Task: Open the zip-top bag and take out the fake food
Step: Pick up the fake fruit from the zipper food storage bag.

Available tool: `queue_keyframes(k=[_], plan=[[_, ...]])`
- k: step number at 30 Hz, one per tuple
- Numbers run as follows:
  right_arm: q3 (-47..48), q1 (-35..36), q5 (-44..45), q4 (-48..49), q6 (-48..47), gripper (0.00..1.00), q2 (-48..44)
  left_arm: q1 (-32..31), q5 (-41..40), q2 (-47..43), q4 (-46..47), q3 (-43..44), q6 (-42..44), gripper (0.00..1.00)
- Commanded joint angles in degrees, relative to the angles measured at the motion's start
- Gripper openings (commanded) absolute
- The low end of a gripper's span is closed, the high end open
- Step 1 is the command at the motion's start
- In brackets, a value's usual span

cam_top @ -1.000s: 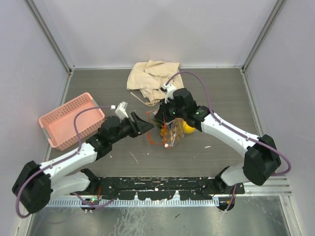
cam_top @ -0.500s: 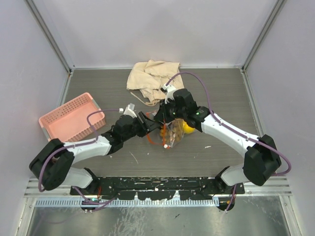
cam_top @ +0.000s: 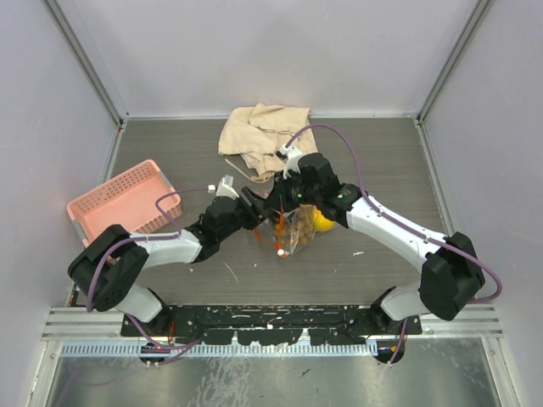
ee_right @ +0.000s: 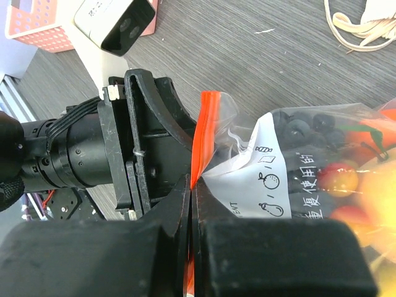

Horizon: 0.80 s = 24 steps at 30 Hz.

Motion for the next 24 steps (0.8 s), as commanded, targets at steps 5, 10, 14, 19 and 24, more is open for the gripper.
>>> queue_keyframes(k=[5, 10, 14, 19, 24], plan=[[1.6, 2.4, -2.4, 4.9, 1.1, 0.03, -1.8, -0.4, -4.1, 1.5, 5.1, 1.6, -2.8, 0.58], [1.0, 3.1, -1.1, 5.0, 0.8, 0.03, -2.1, -0.8, -5.9, 2.1, 4.5, 1.3, -5.9, 0.71], [0.6, 3.1, -1.2, 5.1, 0.9, 0.03, -2.5, -1.2, -11.3, -0.1, 2.8, -0.3, -7.2, 0.70], [-0.2, 3.3, -1.9, 6.3, 2.0, 0.03, -2.2, -1.2, -12.8, 0.2, 2.0, 1.0, -7.3, 0.42], [-1.1, 4.0, -1.8, 6.6, 2.5, 0.03, -2.3, -1.2, -11.1, 2.5, 2.1, 3.2, -6.5, 0.52]])
